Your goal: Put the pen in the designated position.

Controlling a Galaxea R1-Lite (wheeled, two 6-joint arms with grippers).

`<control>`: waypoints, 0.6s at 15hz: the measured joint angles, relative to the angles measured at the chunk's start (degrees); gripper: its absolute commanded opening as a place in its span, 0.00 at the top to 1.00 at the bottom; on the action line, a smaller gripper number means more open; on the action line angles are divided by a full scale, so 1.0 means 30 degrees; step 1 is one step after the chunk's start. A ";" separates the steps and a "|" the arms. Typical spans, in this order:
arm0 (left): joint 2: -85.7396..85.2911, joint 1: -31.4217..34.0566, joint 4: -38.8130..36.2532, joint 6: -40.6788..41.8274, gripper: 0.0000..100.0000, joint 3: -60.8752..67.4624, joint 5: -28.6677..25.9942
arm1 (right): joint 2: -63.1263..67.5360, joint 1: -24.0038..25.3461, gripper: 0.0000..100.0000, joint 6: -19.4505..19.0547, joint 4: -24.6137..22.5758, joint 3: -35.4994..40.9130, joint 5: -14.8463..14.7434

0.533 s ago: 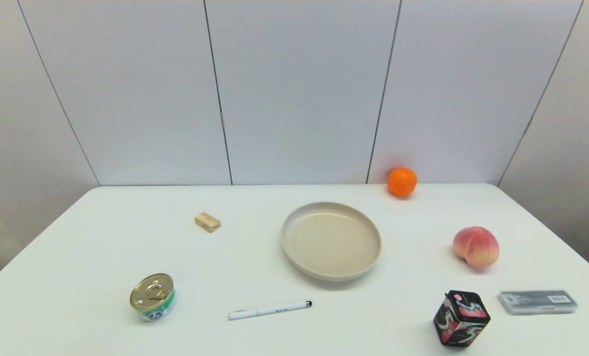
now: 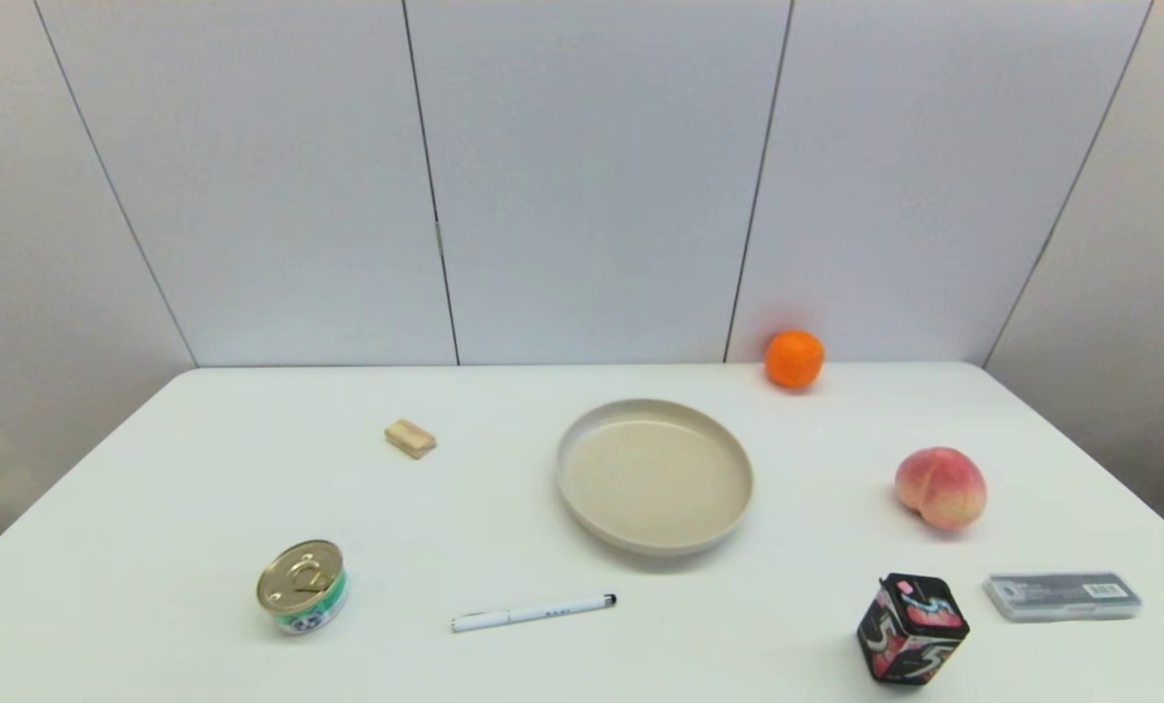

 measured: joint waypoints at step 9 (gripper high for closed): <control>0.0000 0.0000 -0.0008 0.0000 0.00 0.0000 0.0000 | 0.9159 0.5108 0.00 -0.1211 0.0223 -0.7131 0.5291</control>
